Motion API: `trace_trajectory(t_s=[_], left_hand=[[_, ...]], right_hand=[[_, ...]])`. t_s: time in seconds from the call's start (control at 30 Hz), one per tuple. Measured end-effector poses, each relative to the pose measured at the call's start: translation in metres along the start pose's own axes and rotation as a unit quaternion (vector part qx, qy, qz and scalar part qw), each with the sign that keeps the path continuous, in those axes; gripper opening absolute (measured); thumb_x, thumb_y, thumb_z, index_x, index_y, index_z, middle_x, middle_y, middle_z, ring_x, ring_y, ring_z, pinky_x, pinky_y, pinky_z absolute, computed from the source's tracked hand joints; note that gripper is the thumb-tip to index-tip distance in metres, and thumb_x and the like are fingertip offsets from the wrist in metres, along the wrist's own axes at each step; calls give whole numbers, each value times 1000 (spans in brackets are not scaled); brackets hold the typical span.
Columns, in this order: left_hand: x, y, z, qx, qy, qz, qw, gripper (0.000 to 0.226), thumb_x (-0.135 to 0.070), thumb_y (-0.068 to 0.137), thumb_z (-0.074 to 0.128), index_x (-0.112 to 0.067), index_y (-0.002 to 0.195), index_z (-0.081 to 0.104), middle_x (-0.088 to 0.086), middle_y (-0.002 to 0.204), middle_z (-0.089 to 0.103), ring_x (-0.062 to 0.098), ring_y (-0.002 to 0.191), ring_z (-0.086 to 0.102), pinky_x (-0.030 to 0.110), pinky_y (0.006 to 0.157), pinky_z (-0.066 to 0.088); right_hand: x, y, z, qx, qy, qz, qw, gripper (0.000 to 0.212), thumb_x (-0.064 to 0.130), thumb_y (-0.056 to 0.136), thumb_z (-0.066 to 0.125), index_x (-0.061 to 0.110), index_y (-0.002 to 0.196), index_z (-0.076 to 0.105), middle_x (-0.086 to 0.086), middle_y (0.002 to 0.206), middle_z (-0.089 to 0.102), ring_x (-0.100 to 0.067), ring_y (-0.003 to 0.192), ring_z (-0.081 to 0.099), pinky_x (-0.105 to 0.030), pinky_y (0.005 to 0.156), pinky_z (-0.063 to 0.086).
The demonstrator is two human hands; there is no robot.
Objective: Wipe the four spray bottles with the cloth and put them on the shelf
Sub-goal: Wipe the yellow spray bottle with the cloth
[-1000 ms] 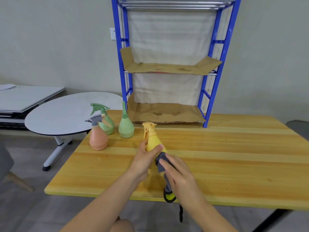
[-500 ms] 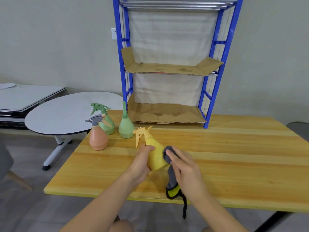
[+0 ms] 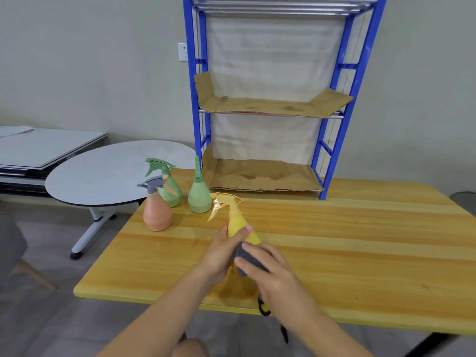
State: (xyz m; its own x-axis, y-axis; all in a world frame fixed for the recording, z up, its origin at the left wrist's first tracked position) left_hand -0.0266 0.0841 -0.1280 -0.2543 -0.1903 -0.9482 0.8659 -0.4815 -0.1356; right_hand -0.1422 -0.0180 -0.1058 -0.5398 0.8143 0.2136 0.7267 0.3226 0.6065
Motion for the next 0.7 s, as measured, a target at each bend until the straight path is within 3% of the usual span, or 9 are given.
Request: trace_trajectory(t_s=[0.1, 0.2, 0.27, 0.37, 0.43, 0.53, 0.6, 0.7], left_hand=[[-1, 1, -3, 20, -60, -34, 997, 25, -23, 98, 52, -8, 116, 59, 12, 106, 64, 23, 95, 61, 40, 83, 52], [-4, 2, -5, 46, -46, -27, 998, 35, -18, 84, 63, -5, 115, 53, 12, 100, 61, 21, 87, 60, 35, 74, 52], [-6, 4, -9, 44, -19, -23, 999, 42, -18, 81, 71, -2, 116, 56, 12, 98, 65, 20, 88, 63, 34, 76, 53], [-7, 7, -12, 24, -20, -19, 999, 39, -24, 86, 76, -2, 116, 65, 16, 106, 74, 26, 98, 70, 44, 91, 54], [-7, 6, -11, 1, -28, -15, 999, 37, -26, 83, 79, -4, 110, 66, 13, 98, 73, 25, 91, 69, 42, 85, 54], [-8, 3, -7, 7, -18, -2, 1000, 41, -32, 78, 83, -9, 103, 59, 5, 81, 62, 20, 79, 61, 35, 71, 49], [-9, 2, -6, 18, -35, 4, 999, 45, -33, 80, 84, -8, 109, 59, 7, 89, 69, 23, 87, 65, 37, 76, 52], [-12, -1, -4, 52, -128, -19, 990, 37, -17, 93, 64, -4, 127, 56, 16, 112, 71, 27, 100, 69, 41, 84, 56]], right_hand=[[-22, 7, -18, -88, 19, 92, 992, 54, -11, 78, 72, 16, 124, 65, -3, 137, 52, -18, 125, 46, -23, 103, 42], [-9, 8, -13, -31, 1, 55, 998, 54, -9, 80, 71, 20, 125, 64, -1, 140, 50, -22, 126, 46, -31, 98, 47], [-4, 4, -10, -1, -17, 5, 1000, 54, -6, 80, 72, 19, 126, 63, -2, 141, 50, -25, 124, 47, -35, 95, 50], [-22, 10, -23, -76, 1, 74, 994, 52, -7, 81, 71, 17, 127, 64, -1, 138, 51, -21, 123, 49, -26, 103, 43], [-15, 13, -21, -79, 11, 73, 994, 49, -6, 84, 68, 17, 127, 63, -2, 138, 51, -21, 124, 49, -28, 102, 44], [3, 10, -4, -5, -3, -18, 1000, 45, -2, 86, 66, 17, 127, 61, -6, 138, 52, -24, 125, 48, -34, 97, 49], [-9, 14, -8, -35, -2, 20, 999, 51, -5, 82, 70, 16, 127, 62, -5, 138, 52, -22, 124, 49, -33, 98, 48], [-20, 18, -20, -94, 3, 92, 991, 53, -9, 78, 73, 14, 126, 64, -4, 137, 53, -20, 122, 49, -28, 101, 45]])
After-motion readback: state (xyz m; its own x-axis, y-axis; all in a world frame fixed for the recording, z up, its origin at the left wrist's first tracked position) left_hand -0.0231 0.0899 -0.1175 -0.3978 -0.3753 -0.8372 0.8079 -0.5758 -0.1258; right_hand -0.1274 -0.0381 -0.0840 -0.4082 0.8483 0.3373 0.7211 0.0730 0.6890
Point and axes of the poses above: each hand's wrist, its own y-axis towards the middle knuckle, its own z-axis out of the palm, x = y × z, the point moved 4 cm from there along y, towards the middle knuckle
